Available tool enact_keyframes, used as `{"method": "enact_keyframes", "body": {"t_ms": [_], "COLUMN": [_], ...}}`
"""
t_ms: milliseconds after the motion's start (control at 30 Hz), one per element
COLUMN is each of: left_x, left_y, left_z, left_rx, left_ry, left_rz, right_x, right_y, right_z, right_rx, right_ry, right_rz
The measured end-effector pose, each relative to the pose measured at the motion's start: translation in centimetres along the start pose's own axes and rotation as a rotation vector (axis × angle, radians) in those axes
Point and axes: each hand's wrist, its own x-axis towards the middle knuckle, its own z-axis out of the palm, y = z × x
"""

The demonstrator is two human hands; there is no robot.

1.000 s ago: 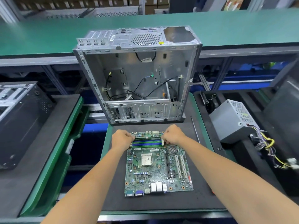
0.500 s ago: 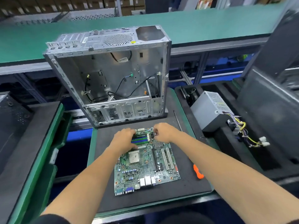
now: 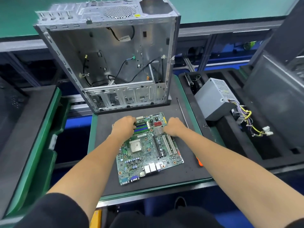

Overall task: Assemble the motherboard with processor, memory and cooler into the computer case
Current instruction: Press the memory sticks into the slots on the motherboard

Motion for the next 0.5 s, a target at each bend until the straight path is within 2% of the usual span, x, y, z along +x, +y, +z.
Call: {"method": "enact_keyframes", "body": {"t_ms": [133,333,500], "left_x": [-0.22,-0.7,-0.67], "left_y": [-0.02,-0.43,-0.36], "left_z": [-0.03,0.26,0.62], "left_rx": [-0.019,0.021,0.028], "left_ry": [0.013,-0.067,-0.018], "left_rz": [0.008,0.052,0.047], "right_x": [0.02,-0.14,0.14], "right_y": [-0.21,-0.2,0.26], "right_z": [-0.04,-0.08,-0.47], "right_rx": [0.062,0.209,0.434], "right_ry": [0.001,0.014,-0.083], "right_rz": [0.024,0.067,0.103]}}
